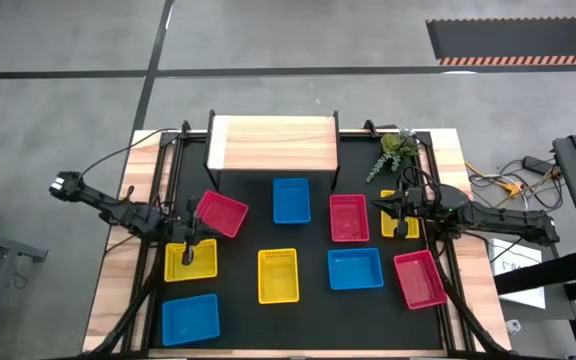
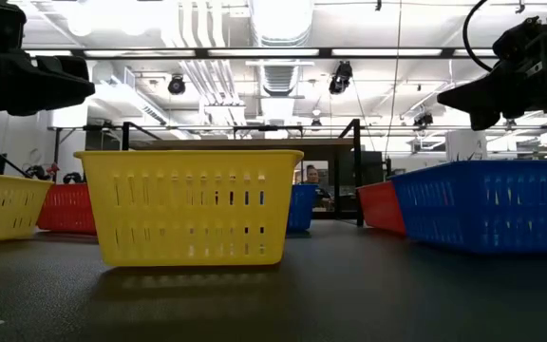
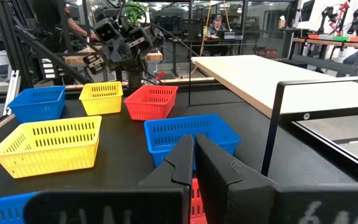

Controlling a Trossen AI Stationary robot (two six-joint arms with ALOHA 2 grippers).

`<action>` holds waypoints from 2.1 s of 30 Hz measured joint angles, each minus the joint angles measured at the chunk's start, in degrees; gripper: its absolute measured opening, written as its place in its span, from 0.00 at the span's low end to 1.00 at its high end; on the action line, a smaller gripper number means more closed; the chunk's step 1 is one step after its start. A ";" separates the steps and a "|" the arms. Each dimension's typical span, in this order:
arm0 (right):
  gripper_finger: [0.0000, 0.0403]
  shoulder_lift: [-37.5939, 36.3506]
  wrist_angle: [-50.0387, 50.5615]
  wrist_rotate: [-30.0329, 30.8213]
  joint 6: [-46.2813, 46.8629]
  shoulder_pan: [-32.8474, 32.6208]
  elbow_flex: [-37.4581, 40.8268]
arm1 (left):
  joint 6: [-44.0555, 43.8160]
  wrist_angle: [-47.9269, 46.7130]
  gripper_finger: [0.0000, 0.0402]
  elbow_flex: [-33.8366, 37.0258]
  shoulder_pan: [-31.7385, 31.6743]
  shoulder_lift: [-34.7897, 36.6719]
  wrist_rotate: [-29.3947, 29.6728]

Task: Stack baskets on shelf by color

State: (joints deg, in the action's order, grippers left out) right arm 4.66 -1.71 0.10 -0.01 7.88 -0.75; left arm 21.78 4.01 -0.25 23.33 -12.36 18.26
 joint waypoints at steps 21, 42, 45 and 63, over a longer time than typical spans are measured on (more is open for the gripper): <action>0.02 0.01 0.02 0.00 0.00 0.00 0.00 | -0.35 4.34 0.00 0.00 0.00 0.11 1.25; 0.02 0.01 -0.66 0.00 10.69 0.00 -0.02 | -9.62 46.64 0.00 0.02 0.02 -10.39 -19.55; 0.02 0.01 -0.64 -0.02 11.22 0.00 -0.02 | -9.53 51.33 0.00 0.02 0.02 -13.46 -23.86; 0.02 9.98 -32.55 -3.12 3.08 -0.13 -0.01 | -4.29 60.07 0.00 -4.03 0.00 -22.09 -23.98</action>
State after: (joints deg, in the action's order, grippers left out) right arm 14.64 -34.27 -3.02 3.07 7.75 -0.77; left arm 17.49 64.08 -4.28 23.33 -34.45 -5.71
